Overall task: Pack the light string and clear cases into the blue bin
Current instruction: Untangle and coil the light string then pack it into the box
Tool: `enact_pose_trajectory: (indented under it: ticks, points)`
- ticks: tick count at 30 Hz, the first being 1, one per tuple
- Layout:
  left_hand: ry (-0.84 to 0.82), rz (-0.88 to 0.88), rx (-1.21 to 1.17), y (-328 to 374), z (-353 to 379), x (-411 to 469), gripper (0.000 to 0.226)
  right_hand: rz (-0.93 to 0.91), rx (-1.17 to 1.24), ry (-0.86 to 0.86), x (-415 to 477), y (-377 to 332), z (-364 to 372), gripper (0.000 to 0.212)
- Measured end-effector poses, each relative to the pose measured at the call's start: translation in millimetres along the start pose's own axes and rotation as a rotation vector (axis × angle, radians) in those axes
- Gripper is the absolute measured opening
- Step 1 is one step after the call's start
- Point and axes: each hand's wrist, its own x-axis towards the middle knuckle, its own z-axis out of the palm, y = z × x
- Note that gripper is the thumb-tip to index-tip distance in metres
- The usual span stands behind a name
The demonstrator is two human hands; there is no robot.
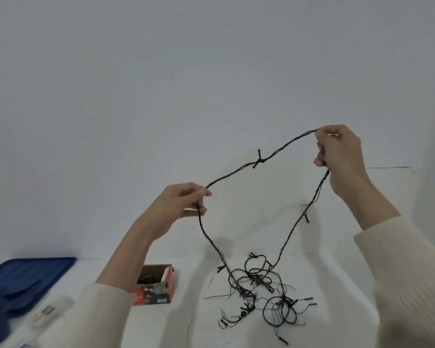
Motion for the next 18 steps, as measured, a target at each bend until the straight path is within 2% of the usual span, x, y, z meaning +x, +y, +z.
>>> enact_pose_trajectory:
  ticks: [2, 5, 7, 10, 13, 15, 18]
  points:
    - [0.080, 0.079, 0.003, 26, 5, 7, 0.015, -0.107, -0.186, -0.182, -7, -7, 5, 0.013]
    - [0.053, 0.223, 0.238, 72, 24, 20, 0.011, -0.108, -0.404, -0.638, -23, -31, 22, 0.029]
    - [0.068, 0.333, 0.335, 97, 32, 25, 0.008, -0.135, -0.447, -0.741, -29, -42, 35, 0.022]
    - [0.111, 0.348, 0.236, 109, 25, 25, 0.014, -0.113, -0.226, -0.639, -16, -54, 39, 0.030]
    - [-0.037, 0.217, 0.158, 84, 9, 15, 0.028, 0.012, 0.097, -0.427, 6, -65, 24, 0.031]
    - [-0.121, 0.153, 0.156, 61, -1, 9, 0.021, 0.006, 0.149, -0.241, 15, -63, 13, 0.031]
    - [-0.164, 0.057, 0.322, 40, -16, 2, 0.016, -0.030, 0.154, 0.008, 24, -53, 3, 0.032]
